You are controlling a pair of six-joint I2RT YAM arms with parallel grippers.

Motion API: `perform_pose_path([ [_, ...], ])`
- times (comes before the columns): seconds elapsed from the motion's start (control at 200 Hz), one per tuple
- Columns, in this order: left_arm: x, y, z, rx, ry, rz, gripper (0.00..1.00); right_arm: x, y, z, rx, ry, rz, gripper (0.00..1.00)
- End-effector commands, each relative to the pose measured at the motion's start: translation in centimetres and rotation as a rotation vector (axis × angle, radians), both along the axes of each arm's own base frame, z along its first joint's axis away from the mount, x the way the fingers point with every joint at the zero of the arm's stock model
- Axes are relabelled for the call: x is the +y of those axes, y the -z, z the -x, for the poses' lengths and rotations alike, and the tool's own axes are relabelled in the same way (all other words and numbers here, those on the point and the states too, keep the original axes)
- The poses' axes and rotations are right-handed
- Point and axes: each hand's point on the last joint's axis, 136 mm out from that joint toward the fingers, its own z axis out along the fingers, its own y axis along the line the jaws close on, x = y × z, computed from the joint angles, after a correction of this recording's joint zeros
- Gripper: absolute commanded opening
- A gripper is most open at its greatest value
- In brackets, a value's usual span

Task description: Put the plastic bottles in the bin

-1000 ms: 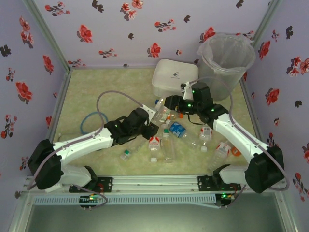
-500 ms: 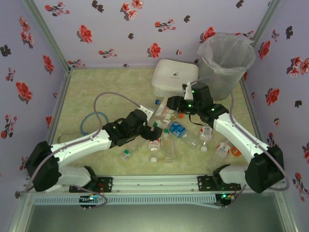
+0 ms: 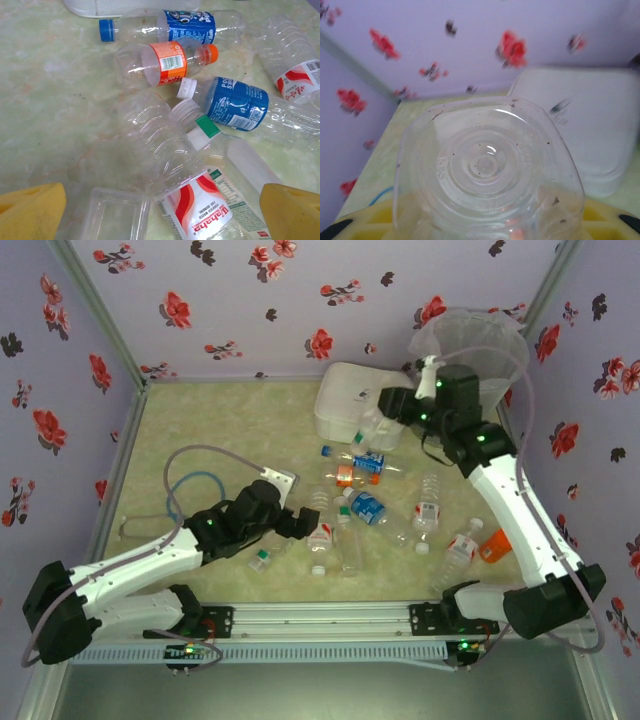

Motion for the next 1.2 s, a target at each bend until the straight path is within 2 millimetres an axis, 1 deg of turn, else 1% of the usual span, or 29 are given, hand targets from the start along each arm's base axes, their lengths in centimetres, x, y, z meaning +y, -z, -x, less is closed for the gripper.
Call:
perform_pose_path([
  [0.0, 0.7, 0.0, -0.2, -0.007, -0.049, 0.017, 1.0, -5.2, -5.0, -1.6, -0.154, 0.177, 0.116, 0.0],
  [0.085, 0.8, 0.1, -0.1, -0.001, -0.053, 0.018, 1.0, -8.4, -7.6, -3.4, -0.195, 0.285, 0.17, 0.0],
  [0.155, 1.0, 0.6, 0.0, 0.013, -0.062, 0.017, 1.0, -11.1, -10.1, -4.3, -0.24, 0.371, 0.214, 0.0],
  [0.21, 1.1, 1.0, 0.1, 0.025, -0.069, 0.016, 1.0, -12.6, -11.6, -4.7, -0.262, 0.404, 0.231, 0.0],
  [0.26, 1.3, 1.3, 0.1, 0.034, -0.078, 0.016, 1.0, -13.6, -12.5, -5.1, -0.26, 0.425, 0.241, 0.0],
  [0.265, 1.3, 1.3, 0.2, 0.035, -0.078, 0.015, 1.0, -13.7, -12.9, -5.1, -0.267, 0.429, 0.239, 0.0],
  [0.325, 1.4, 1.5, 0.2, 0.04, -0.08, 0.013, 1.0, -15.0, -13.5, -5.8, -0.256, 0.459, 0.268, 0.0],
  [0.39, 1.5, 1.7, 0.2, 0.042, -0.084, 0.001, 1.0, -16.3, -13.4, -6.8, -0.226, 0.492, 0.311, 0.0],
  [0.465, 1.8, 1.9, 0.2, 0.046, -0.089, -0.023, 1.0, -17.3, -12.4, -8.3, -0.166, 0.509, 0.358, 0.0],
  [0.57, 2.2, 2.4, 0.4, 0.064, -0.093, -0.056, 1.0, -17.6, -10.7, -10.2, -0.099, 0.495, 0.414, 0.0],
  [0.685, 2.8, 2.7, 1.0, 0.092, -0.09, -0.1, 1.0, -18.8, -8.0, -12.5, -0.024, 0.516, 0.505, 0.0],
  [0.74, 3.2, 3.0, 1.4, 0.104, -0.089, -0.123, 1.0, -19.0, -6.6, -13.4, 0.008, 0.503, 0.523, 0.0],
  [0.84, 4.1, 3.8, 1.8, 0.109, -0.106, -0.176, 1.0, -18.8, -3.7, -14.9, 0.068, 0.46, 0.519, 0.0],
  [0.925, 4.5, 4.5, 2.2, 0.114, -0.107, -0.209, 1.0, -18.4, -1.3, -15.9, 0.121, 0.424, 0.511, 0.0],
  [1.0, 4.4, 4.8, 2.4, 0.116, -0.099, -0.224, 1.0, -18.4, 1.3, -16.8, 0.181, 0.391, 0.494, 0.0],
  [1.065, 4.2, 5.0, 2.6, 0.116, -0.089, -0.241, 1.0, -18.0, 4.1, -17.6, 0.243, 0.339, 0.462, 0.0],
  [1.135, 3.9, 5.3, 2.9, 0.112, -0.066, -0.253, 1.0, -18.3, 6.7, -18.2, 0.305, 0.323, 0.473, 0.0],
  [1.195, 3.7, 5.5, 3.1, 0.112, -0.055, -0.259, 1.0, -18.5, 8.4, -18.5, 0.34, 0.314, 0.472, 0.0],
])
